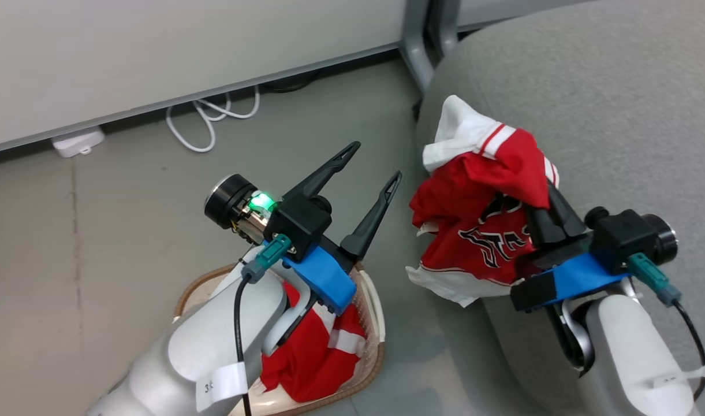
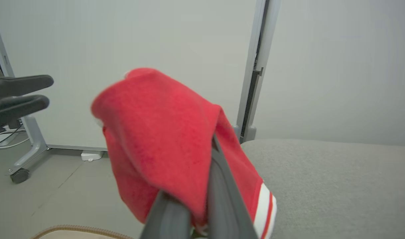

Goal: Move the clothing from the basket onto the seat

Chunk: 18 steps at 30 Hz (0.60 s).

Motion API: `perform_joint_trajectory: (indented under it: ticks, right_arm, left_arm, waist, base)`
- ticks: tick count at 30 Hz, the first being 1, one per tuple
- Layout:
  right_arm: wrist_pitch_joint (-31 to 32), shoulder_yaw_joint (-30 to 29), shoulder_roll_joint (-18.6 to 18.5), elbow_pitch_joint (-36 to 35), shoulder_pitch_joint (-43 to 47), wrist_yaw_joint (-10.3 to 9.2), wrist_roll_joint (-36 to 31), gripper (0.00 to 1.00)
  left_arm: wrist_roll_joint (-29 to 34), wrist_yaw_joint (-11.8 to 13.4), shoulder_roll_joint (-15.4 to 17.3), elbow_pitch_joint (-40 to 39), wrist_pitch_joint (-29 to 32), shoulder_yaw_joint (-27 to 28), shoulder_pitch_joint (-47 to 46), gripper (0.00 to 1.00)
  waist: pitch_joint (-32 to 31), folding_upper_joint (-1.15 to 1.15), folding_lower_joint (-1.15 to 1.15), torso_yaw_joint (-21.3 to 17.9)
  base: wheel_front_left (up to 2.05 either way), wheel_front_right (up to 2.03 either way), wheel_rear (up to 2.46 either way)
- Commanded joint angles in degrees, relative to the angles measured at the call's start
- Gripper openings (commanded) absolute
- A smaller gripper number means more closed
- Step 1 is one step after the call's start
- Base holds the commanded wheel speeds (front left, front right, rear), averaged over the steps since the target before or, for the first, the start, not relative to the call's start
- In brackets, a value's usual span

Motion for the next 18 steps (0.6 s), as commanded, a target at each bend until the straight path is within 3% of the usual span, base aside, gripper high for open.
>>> perform_joint_trajectory:
  ticks: [1,11,18]
  right_arm:
    - [-0.2,-0.8,-0.2,-0.7,0.7,0.01,0.0,0.00]
    - [-0.2,-6.6,0.8,-3.7,5.5,0.01,0.5,0.00]
    - [-0.2,-8.3,1.5,-4.9,8.5,0.01,0.7,0.00]
  left_arm:
    - [0.6,0.0,-0.1,-0.4,-0.3,0.1,0.5,1.00]
    - [2.2,-1.4,-1.0,-0.1,-0.3,-1.2,1.6,1.00]
    - [2.8,-1.9,-2.0,0.5,-0.3,-1.5,2.1,1.00]
  waist:
    - [0.9,0.00,0.00,-2.2]
    - [1.5,0.00,0.00,-8.2]
    - [1.6,0.00,0.00,-9.7]
  base:
    - [0.00,0.00,0.00]
    - [0.00,0.00,0.00]
    - [0.00,0.00,0.00]
